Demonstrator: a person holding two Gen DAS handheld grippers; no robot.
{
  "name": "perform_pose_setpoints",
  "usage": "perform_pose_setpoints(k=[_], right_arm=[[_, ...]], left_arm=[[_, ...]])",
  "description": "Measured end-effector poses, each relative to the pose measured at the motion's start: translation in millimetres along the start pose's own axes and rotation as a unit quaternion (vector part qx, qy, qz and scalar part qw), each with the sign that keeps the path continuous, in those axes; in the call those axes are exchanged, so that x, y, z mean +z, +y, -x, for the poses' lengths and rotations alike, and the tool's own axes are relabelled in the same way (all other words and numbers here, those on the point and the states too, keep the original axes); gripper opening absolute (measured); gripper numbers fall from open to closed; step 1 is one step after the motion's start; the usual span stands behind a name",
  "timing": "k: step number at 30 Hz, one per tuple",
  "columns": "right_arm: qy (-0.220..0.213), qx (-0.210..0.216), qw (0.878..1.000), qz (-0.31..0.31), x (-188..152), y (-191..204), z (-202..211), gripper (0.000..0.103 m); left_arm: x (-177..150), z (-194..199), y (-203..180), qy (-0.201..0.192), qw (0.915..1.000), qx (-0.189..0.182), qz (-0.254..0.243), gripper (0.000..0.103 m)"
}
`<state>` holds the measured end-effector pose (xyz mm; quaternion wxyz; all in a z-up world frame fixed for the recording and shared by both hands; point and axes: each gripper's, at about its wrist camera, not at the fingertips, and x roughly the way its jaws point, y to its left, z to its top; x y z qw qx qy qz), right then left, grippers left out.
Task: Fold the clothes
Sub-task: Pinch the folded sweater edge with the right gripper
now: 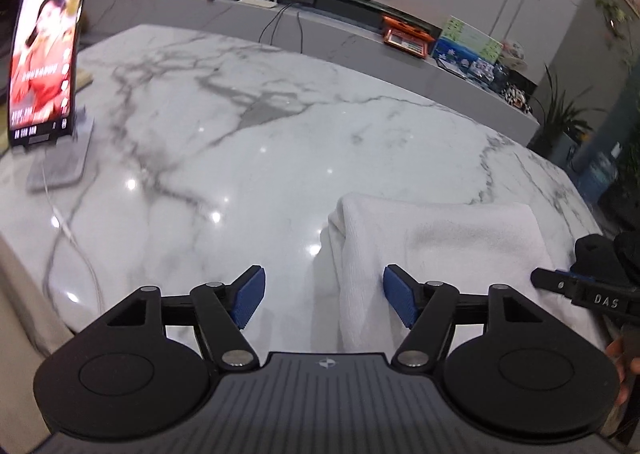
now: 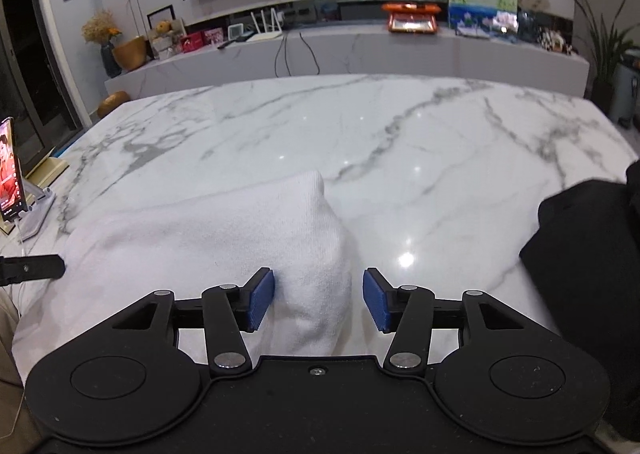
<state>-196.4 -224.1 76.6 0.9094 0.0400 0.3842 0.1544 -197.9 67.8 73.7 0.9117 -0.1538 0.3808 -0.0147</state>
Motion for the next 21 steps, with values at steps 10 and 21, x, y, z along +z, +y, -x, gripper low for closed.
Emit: perform_pose_setpoints(k=[10, 21], right_arm=[[0.021, 0.031, 0.999, -0.026, -9.0, -2.2, -5.5, 0.05], [0.002, 0.05, 0.995, -0.091, -10.0, -10.6, 1.5, 0.05]], left_arm=[[-13.1, -0.3, 9.0, 0.005, 0.9991, -0.002, 0.042, 0.072], [-13.0, -9.1, 15.2, 0.017, 0.9948, -0.042, 0.091, 0.072]])
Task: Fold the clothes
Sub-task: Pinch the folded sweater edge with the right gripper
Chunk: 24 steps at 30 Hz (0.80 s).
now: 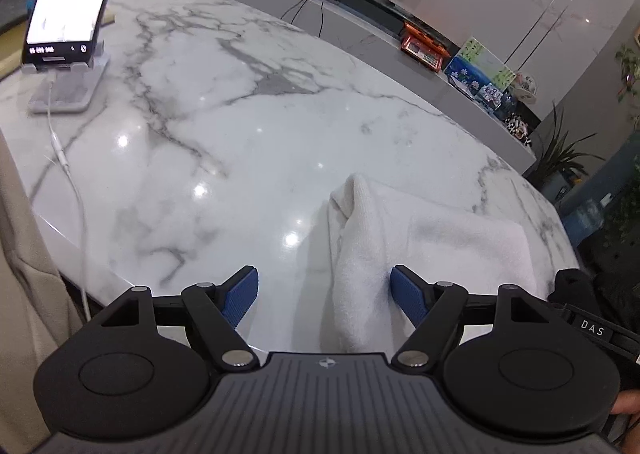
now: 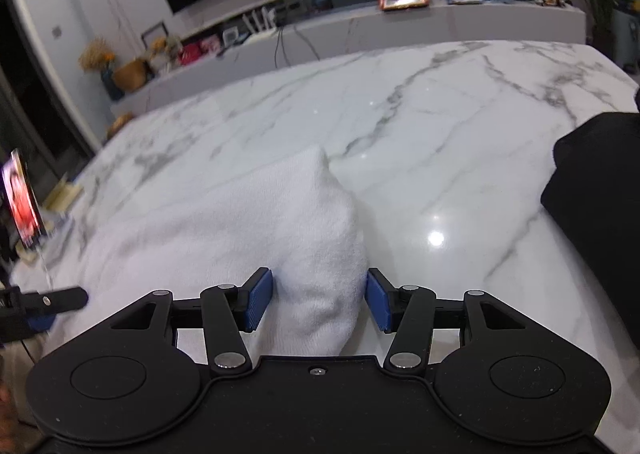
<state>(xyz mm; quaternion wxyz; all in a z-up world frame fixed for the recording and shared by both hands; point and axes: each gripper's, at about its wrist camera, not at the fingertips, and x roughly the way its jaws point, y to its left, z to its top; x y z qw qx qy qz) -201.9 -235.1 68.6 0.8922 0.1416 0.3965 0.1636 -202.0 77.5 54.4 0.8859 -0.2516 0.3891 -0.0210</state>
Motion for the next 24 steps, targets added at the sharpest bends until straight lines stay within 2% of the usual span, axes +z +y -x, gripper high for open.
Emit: perform_pose_setpoints(k=[3, 12, 20, 24], right_arm=[[0.019, 0.011, 0.999, -0.031, -0.9, -2.4, -8.5, 0.05], [0.018, 0.016, 1.0, 0.0, -7.9, 13.9, -10.6, 0.051], [0.026, 0.015, 0.999, 0.044, -13.2, 31.4, -13.5, 0.051], [0.028, 0.016, 0.998, 0.054, -13.5, 33.9, -14.2, 0.046]], left_arm=[[-3.8, -10.1, -7.9, 0.019, 0.9997, -0.016, 0.001, 0.072], [-10.7, -23.0, -26.0, 0.013, 0.9987, -0.031, -0.039, 0.07], [-12.3, -29.9, -38.0, 0.004, 0.9969, -0.019, -0.076, 0.064], [-12.5, -31.0, -40.4, 0.001, 0.9956, -0.013, -0.093, 0.06]])
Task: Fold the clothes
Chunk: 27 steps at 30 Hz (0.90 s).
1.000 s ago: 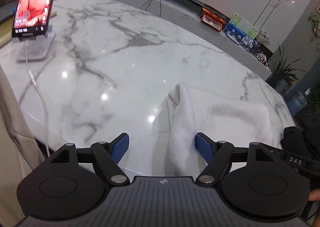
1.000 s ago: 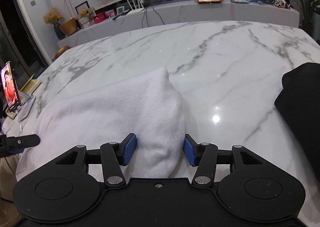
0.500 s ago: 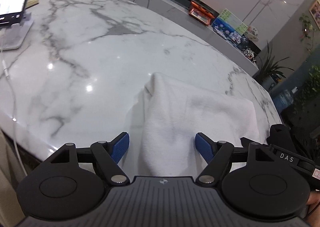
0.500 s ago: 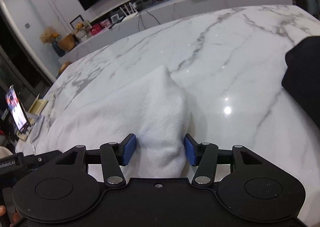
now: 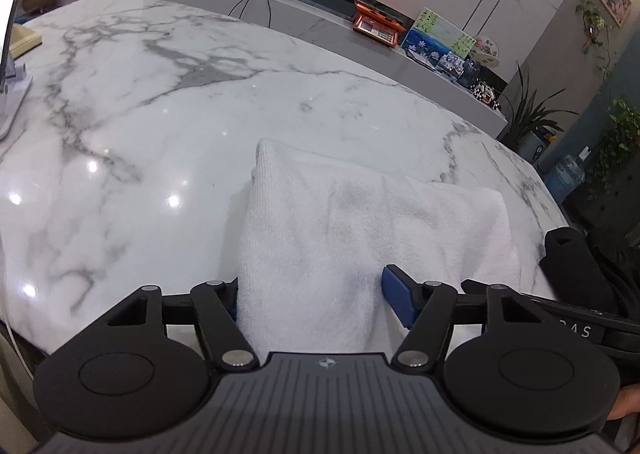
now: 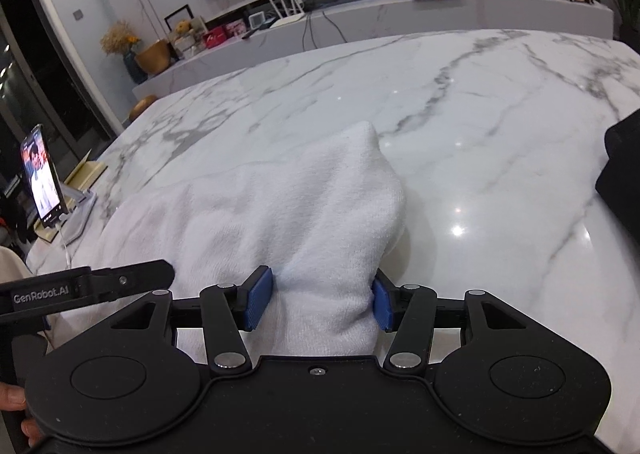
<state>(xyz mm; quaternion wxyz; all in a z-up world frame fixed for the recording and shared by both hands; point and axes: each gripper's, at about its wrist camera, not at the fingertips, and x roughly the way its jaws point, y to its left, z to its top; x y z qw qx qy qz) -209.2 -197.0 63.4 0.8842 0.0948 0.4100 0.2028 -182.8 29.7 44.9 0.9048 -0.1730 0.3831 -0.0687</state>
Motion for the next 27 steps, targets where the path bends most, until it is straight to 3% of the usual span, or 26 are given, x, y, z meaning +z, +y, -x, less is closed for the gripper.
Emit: perform_pose_setpoints(k=[3, 8, 20, 27], right_arm=[[0.001, 0.011, 1.0, -0.002, -0.5, 1.0, -0.2, 0.033], [-0.011, 0.005, 1.0, 0.021, -1.4, 8.4, 2.5, 0.024], [-0.063, 0.001, 0.996, 0.064, -5.3, 21.2, 23.6, 0.018], [-0.09, 0.002, 0.994, 0.062, 0.7, 19.5, 39.0, 0.015]], left_arm=[[-0.1, -0.4, -1.7, -0.001, 0.9999, 0.001, -0.015, 0.054], [-0.9, 2.5, 3.7, -0.003, 0.9998, -0.011, -0.019, 0.041], [3.4, 22.4, -5.3, -0.032, 0.9979, -0.018, -0.054, 0.021], [8.7, 31.7, -15.7, -0.042, 0.9961, -0.031, -0.071, 0.02]])
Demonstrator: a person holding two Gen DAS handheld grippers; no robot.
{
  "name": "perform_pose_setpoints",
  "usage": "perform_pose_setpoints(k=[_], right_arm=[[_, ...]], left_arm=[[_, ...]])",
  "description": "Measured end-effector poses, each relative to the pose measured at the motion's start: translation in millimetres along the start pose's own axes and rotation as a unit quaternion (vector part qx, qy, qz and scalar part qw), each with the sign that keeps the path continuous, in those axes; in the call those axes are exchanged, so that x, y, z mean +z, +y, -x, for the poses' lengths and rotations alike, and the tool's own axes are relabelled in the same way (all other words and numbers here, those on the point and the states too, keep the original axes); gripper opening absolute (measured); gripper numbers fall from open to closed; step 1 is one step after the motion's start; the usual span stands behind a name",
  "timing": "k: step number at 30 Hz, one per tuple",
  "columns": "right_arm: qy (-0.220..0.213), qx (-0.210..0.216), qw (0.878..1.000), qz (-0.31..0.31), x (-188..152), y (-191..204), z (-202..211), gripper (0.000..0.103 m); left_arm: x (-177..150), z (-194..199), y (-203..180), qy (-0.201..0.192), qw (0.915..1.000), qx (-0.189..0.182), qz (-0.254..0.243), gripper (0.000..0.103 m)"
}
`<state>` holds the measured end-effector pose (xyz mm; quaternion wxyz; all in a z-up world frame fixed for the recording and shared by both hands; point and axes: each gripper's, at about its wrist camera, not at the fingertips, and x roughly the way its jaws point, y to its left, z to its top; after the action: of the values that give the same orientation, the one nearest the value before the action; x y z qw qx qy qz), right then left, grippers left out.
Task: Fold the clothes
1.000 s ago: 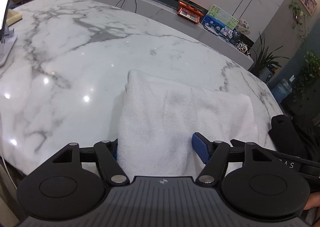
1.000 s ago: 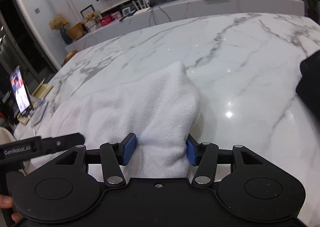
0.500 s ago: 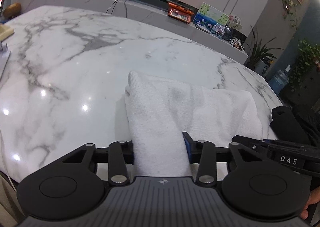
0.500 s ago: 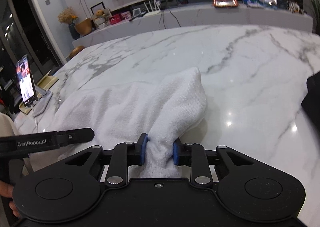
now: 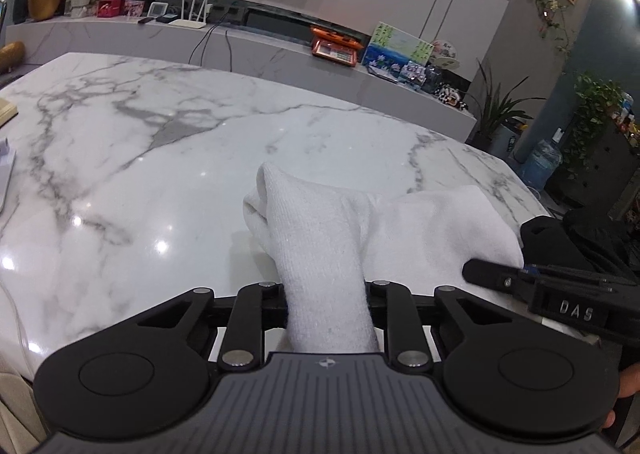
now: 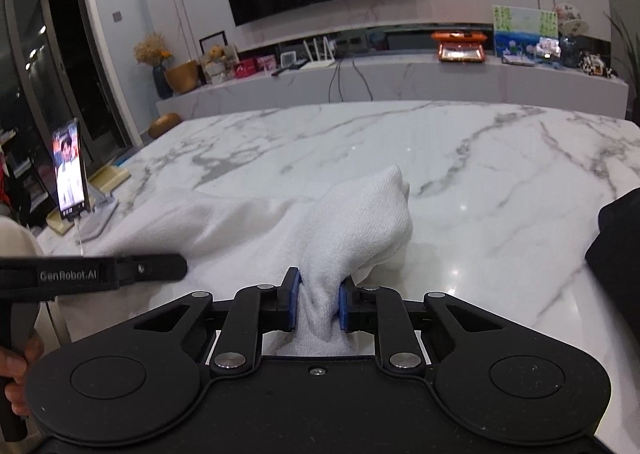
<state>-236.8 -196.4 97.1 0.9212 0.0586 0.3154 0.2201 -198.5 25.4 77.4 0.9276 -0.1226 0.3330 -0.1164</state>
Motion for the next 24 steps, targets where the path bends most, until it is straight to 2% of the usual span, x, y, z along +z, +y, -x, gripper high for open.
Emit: perform_pose_setpoints(k=[11, 18, 24], right_arm=[[-0.045, -0.019, 0.999, 0.004, 19.8, -7.7, 30.0, 0.015], [-0.068, -0.041, 0.997, -0.002, 47.7, -43.8, 68.6, 0.015], [-0.086, -0.074, 0.994, -0.002, 72.1, -86.3, 115.1, 0.015]], left_arm=[[32.9, 10.4, -31.5, -0.037, 0.9982, -0.028, -0.037, 0.02], [60.2, 4.0, -81.8, -0.053, 0.9937, -0.073, -0.066, 0.02], [69.0, -10.1, -136.4, -0.054, 0.9876, -0.117, -0.091, 0.02]])
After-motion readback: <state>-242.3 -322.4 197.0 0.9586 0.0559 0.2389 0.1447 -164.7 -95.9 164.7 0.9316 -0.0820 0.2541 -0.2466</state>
